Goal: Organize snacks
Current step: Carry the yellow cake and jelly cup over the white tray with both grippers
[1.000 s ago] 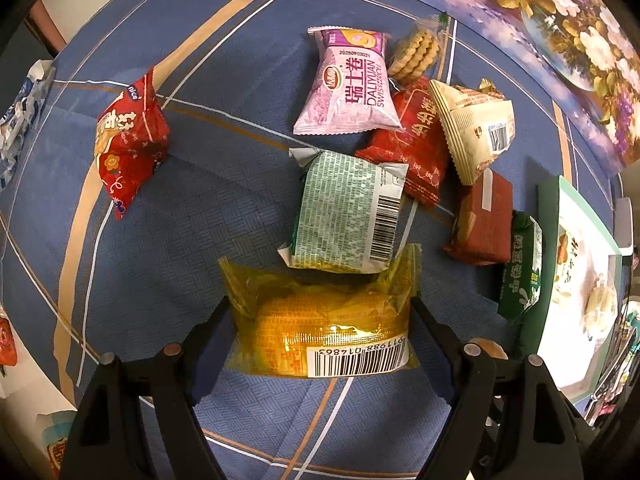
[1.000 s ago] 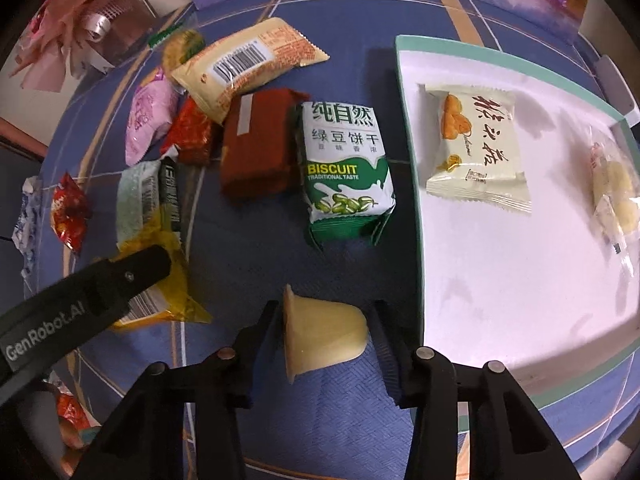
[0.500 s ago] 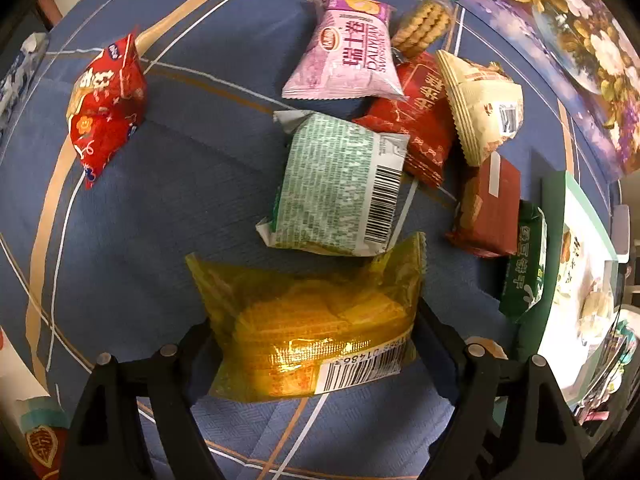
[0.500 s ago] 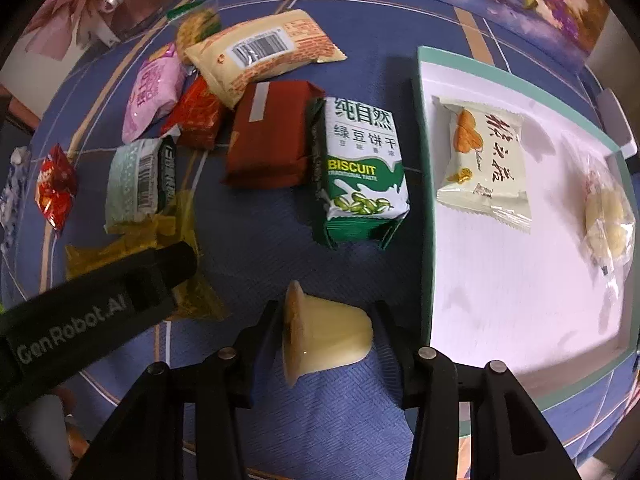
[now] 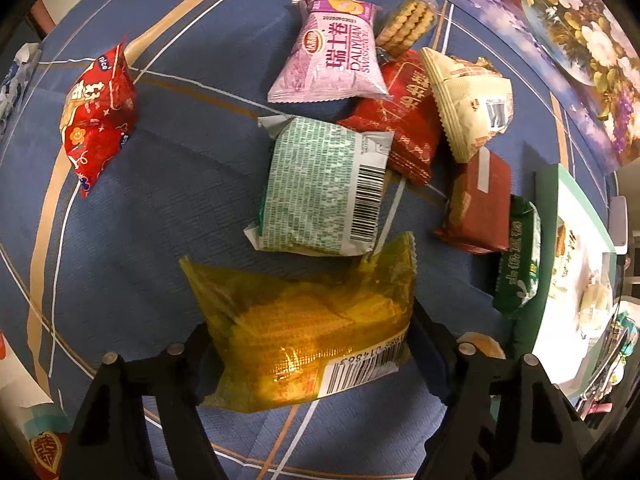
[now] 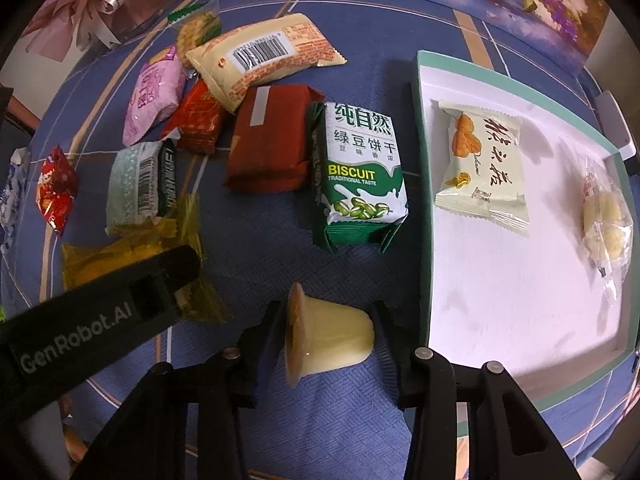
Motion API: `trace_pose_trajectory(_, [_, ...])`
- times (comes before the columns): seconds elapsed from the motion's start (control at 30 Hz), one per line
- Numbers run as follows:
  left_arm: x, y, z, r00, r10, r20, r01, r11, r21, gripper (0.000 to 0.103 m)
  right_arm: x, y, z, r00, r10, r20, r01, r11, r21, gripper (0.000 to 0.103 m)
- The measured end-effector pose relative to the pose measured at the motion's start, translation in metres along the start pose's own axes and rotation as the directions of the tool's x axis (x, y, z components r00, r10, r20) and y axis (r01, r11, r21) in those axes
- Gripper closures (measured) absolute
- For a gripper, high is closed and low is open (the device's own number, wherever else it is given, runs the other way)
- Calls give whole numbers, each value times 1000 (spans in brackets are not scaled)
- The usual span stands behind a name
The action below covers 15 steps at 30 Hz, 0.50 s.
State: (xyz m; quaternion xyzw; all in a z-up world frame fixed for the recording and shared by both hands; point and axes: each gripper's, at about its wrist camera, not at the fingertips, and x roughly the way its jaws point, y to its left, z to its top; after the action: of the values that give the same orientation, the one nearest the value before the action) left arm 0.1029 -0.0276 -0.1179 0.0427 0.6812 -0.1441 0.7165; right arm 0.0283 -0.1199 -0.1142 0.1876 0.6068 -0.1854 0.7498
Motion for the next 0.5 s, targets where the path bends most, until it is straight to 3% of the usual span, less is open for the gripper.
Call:
trace_pose_trajectory(0.2, [-5, -6, 3, 998, -57, -8, 57, 998, -7, 26, -12, -4, 4, 999, 20, 29, -20, 1000, 20, 63])
trace_pose_trajectory(0.5, [-42, -15, 8, 993, -104, 52, 104, 995, -9, 26, -31, -14, 12, 996, 48, 78, -51, 998, 46, 63])
